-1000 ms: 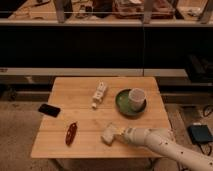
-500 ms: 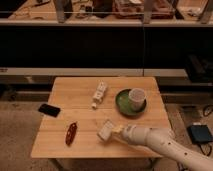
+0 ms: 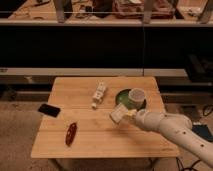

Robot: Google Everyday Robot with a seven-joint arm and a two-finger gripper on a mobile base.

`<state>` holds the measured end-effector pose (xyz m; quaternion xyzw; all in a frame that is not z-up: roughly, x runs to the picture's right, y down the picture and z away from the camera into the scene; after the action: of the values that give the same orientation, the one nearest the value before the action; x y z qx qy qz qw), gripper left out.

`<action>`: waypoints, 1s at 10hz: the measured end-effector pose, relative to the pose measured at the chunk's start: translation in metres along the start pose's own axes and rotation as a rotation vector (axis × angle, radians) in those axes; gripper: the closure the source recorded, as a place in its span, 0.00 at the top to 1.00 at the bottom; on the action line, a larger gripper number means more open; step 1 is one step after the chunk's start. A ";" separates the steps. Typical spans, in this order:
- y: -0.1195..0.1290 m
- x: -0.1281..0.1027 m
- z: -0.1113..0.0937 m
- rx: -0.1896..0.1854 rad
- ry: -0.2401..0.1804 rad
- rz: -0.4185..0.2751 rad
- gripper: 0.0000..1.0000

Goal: Place the white sponge in the ceramic bowl

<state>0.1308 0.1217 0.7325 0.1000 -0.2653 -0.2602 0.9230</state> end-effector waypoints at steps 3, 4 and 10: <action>0.017 0.027 0.002 -0.005 0.018 0.106 0.00; 0.022 0.030 0.007 -0.008 0.012 0.129 0.00; 0.023 0.040 0.031 -0.011 -0.023 0.152 0.00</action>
<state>0.1533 0.1185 0.7836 0.0717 -0.2812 -0.1919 0.9375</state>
